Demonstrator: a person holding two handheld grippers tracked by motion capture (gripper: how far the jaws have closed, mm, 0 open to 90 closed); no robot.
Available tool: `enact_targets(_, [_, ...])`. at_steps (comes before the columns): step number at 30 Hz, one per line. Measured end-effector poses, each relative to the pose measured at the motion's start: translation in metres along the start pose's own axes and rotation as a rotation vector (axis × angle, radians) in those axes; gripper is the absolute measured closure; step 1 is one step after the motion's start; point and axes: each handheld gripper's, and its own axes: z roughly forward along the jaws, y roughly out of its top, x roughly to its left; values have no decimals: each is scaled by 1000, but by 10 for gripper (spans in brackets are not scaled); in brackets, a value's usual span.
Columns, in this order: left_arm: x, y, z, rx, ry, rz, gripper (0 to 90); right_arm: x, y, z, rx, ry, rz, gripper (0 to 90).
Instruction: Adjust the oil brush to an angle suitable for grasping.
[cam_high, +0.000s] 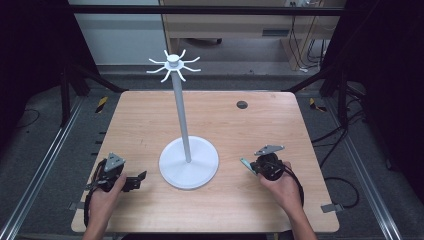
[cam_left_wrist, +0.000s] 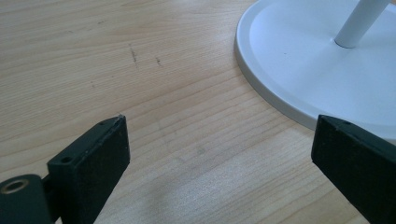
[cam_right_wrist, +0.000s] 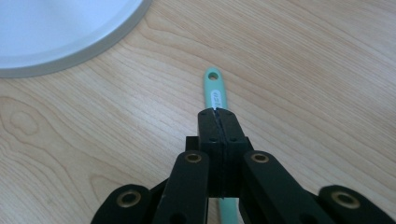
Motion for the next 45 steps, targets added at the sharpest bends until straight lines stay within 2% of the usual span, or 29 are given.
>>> enact_targets(3, [0,0,0,0,0,0,40,-1,0,-3,10,-7,-2,900])
enact_targets(7, [0,0,1,6,-3,0,40,-5,4,-12,67,-19,-17,889])
enact_targets(8, [0,0,1,6,-3,0,40,-5,4,-12,67,-19,-17,889])
enact_targets(9, [-1,0,1,7,-5,-2,40,-6,6,-13,94,-17,-19,883])
enact_targets(10, [-1,0,1,8,-5,-2,40,-6,6,-13,94,-17,-19,883])
enact_targets(12, [0,0,1,9,-5,3,40,-7,8,-14,138,-14,-32,872])
enact_targets(13, [-1,0,1,10,-7,1,39,-6,9,-13,179,-10,-51,857])
enact_targets(15, [-1,0,1,10,-8,2,39,-6,10,-13,192,-10,-54,851])
enact_targets(16, [-1,0,2,9,-10,0,39,-5,11,-11,234,-8,-72,836])
enact_targets(18, [-2,-1,2,12,-12,0,39,-4,12,-10,257,-5,-83,822])
enact_targets(33, [-5,-1,5,33,-29,23,37,-8,11,2,379,25,-94,721])
enact_targets(45, [-7,0,6,36,-36,29,37,-11,11,2,425,48,-97,726])
